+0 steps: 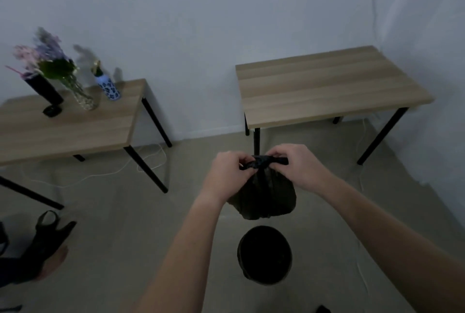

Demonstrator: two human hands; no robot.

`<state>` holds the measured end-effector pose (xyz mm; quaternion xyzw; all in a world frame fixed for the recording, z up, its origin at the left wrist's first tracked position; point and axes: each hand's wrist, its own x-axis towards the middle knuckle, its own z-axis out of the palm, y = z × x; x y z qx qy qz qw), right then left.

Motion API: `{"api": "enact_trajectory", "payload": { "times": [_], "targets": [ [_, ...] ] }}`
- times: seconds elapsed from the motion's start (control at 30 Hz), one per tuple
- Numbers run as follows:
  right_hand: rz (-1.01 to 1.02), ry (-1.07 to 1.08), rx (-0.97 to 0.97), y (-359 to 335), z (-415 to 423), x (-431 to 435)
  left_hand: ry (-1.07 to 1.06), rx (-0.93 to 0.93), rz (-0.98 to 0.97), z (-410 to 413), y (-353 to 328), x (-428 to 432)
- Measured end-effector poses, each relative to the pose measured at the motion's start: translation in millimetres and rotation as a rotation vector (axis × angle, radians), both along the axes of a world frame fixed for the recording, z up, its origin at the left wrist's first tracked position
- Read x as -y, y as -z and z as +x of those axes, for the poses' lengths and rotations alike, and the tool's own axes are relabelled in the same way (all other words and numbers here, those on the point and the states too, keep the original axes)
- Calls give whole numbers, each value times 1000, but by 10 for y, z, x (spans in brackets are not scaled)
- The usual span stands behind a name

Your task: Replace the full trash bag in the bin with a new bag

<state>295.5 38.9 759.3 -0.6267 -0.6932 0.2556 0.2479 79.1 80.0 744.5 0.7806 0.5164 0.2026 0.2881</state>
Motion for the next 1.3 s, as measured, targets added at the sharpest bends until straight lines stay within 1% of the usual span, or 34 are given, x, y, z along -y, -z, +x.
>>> {"api": "enact_trajectory", "payload": {
  "times": [0.27, 0.57, 0.73, 1.0, 1.1, 1.3],
  "targets": [
    [41, -28, -25, -646, -195, -256, 23, 35, 54, -249, -657, -263],
    [194, -59, 78, -1401, -462, -639, 24, -54, 204, -518, -1509, -619],
    [249, -111, 61, -1690, -529, -829, 4, -107, 292, -627, -1939, -753],
    [335, -297, 83, -2070, -625, -1130, -155, -137, 388, -783, -2315, -659],
    [371, -370, 108, -2179, -717, -1226, -232, -141, 415, -859, -2378, -582],
    [373, -501, 111, -2343, -1077, -1327, -381, -125, 434, -1153, -2428, -356]
  ]
}}
